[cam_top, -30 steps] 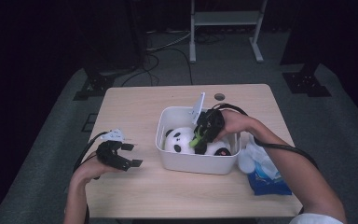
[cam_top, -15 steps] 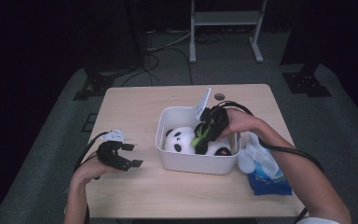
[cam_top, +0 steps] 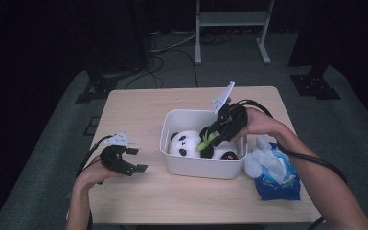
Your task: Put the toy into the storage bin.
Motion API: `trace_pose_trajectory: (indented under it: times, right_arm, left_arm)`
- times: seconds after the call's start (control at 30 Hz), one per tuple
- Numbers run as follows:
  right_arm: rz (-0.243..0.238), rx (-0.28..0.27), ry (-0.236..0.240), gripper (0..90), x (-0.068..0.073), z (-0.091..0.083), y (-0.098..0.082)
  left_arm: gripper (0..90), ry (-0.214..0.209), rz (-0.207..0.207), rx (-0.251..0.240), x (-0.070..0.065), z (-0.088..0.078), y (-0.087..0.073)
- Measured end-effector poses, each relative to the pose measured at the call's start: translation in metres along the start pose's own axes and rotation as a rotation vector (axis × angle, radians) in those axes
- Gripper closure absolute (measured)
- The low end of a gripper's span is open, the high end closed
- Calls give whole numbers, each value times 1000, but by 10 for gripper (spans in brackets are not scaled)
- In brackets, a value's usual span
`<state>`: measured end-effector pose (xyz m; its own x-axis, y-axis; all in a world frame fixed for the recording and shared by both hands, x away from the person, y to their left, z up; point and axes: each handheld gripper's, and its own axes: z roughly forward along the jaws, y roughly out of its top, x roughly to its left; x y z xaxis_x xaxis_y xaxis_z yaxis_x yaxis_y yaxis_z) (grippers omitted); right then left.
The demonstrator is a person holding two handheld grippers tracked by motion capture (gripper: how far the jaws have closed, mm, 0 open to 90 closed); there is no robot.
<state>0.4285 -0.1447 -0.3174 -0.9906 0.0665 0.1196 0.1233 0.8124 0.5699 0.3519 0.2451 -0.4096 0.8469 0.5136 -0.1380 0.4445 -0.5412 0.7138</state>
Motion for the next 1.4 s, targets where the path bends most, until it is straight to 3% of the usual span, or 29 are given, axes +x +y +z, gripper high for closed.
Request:
trace_pose_trajectory:
  times: [0.53,0.93,1.4]
  right_arm:
    - [98,-106,-106,281,14,-57,-33]
    - [147,-165,-163,266,20,-77,-61]
    - [222,-218,-201,262,26,-84,-96]
  left_arm:
    - [166,-6,-8,14,-1,5,0]
    - [127,5,-21,16,0,6,-1]
    - [110,11,-32,6,0,6,-2]
